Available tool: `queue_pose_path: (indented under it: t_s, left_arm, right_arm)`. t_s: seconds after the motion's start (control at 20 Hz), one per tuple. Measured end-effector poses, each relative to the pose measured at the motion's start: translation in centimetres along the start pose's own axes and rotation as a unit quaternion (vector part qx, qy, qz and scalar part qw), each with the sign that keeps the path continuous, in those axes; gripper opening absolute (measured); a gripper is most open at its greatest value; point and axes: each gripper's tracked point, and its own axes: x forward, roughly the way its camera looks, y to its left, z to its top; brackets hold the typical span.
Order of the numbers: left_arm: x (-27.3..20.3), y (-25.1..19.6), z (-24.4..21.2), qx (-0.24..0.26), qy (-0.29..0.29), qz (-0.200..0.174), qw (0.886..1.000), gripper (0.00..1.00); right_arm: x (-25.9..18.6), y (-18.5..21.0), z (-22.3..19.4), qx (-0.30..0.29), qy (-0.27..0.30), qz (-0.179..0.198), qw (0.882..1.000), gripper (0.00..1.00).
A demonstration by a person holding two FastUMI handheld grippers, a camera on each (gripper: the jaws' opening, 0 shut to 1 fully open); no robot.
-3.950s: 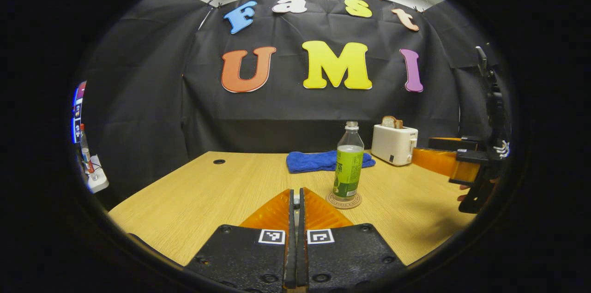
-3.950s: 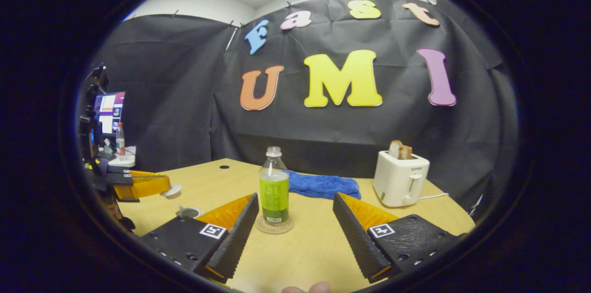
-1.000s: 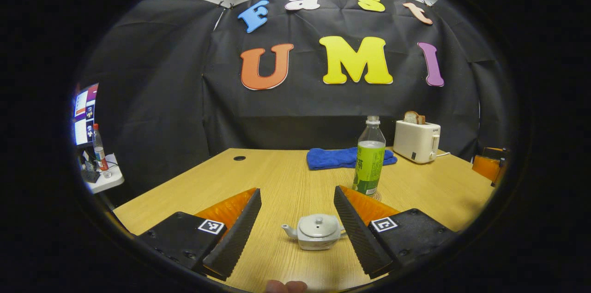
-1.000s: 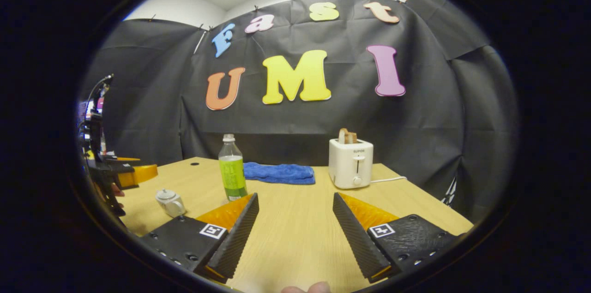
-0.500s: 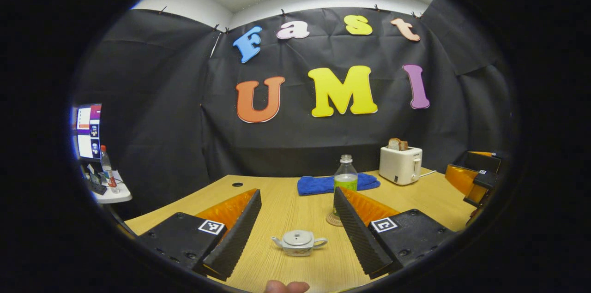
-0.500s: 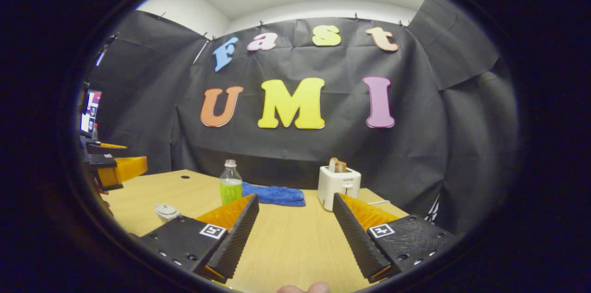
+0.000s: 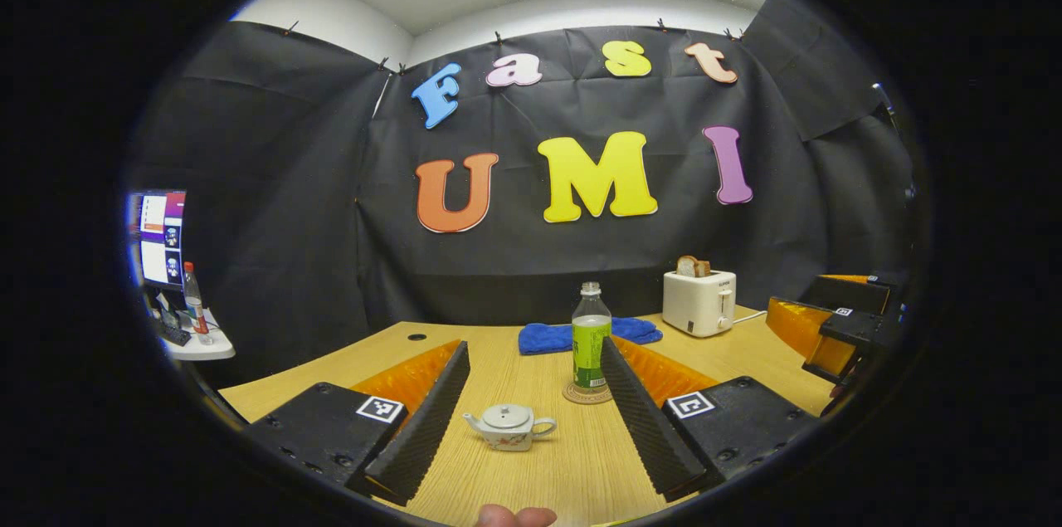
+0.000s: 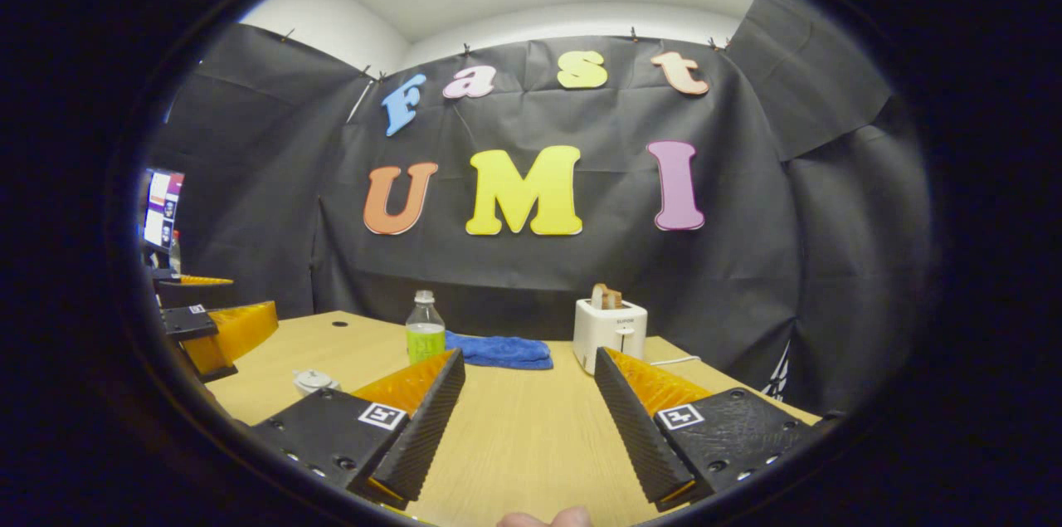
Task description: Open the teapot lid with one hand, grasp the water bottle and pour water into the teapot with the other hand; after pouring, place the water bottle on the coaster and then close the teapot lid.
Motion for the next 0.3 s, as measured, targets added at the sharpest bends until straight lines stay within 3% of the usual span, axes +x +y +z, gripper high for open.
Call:
queue_pose_path:
  t_s: [0.3]
  left_arm:
    - [0.2,0.04,-0.05,-0.007,0.0,-0.006,1.0,0.99]
  right_arm:
    - [-0.27,0.64,0.11,-0.012,-0.003,-0.001,1.0,0.94]
